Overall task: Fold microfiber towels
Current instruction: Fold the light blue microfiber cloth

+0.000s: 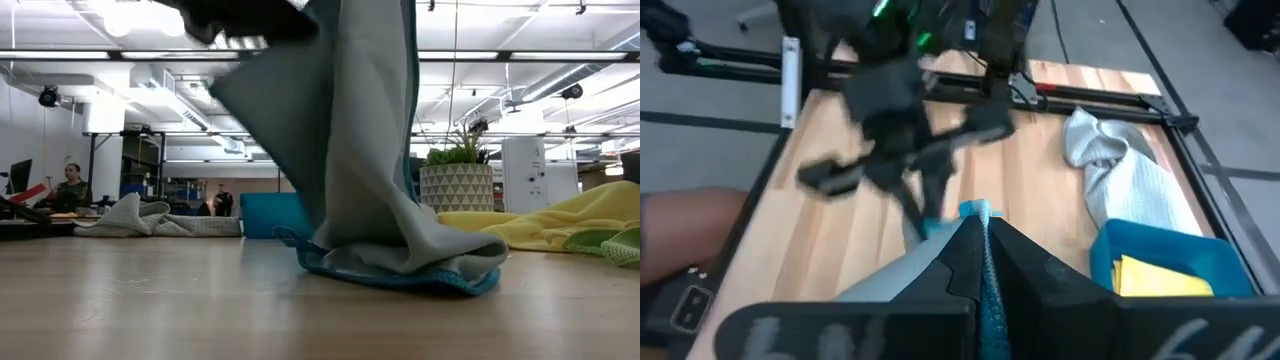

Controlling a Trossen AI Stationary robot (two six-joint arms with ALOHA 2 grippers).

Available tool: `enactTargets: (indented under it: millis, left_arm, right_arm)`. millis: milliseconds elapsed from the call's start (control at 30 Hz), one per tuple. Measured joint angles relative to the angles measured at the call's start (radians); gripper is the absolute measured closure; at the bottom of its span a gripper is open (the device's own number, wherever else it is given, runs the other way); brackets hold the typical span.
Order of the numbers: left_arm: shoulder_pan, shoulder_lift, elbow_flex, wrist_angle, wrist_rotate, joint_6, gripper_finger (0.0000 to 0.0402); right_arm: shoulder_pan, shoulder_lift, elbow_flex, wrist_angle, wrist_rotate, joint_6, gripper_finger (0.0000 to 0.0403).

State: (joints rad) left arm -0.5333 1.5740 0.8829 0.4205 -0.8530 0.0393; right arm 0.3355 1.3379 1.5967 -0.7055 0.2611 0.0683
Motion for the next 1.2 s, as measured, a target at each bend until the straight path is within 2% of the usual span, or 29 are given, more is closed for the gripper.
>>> enactTargets:
  millis: [133,300,467,567,733,867,1000,1133,1200]
  left_arm:
    - [0.022,-0.196,0.044,-0.25,0.088,-0.005,0.0401]
    - [0.06,-0.433,0.144,-0.589,0.114,-0.006,0.0401]
    - [0.177,-0.608,0.254,-0.791,0.128,0.032,0.0402]
    - [0.254,-0.685,0.333,-0.87,0.199,0.049,0.0402]
    - [0.283,-0.741,0.42,-0.956,0.26,0.042,0.0402]
    - [0.282,-0.763,0.415,-1.042,0.388,-0.044,0.0402]
    - [0.282,-0.747,0.361,-1.146,0.515,-0.188,0.0402]
    - [0.261,-0.7,0.272,-1.132,0.646,-0.318,0.0402]
    - [0.231,-0.658,0.233,-1.129,0.676,-0.378,0.0402]
  right_arm:
    - [-0.002,-0.022,0.013,0.002,-0.007,-0.026,0.0394]
    - [-0.03,-0.028,0.082,0.003,-0.001,-0.123,0.0394]
    - [-0.169,-0.007,0.13,0.058,0.013,-0.27,0.0394]
    - [-0.262,0.01,0.162,0.05,0.018,-0.3,0.0394]
    - [-0.334,-0.01,0.201,0.053,-0.043,-0.277,0.0394]
    - [-0.334,-0.018,0.192,0.002,-0.126,-0.223,0.0394]
    - [-0.3,-0.008,0.15,-0.1,-0.171,-0.146,0.0394]
    - [-0.237,-0.001,0.064,-0.174,-0.215,-0.041,0.0394]
    - [-0.191,0.0,0.008,-0.179,-0.248,0.0,0.0394]
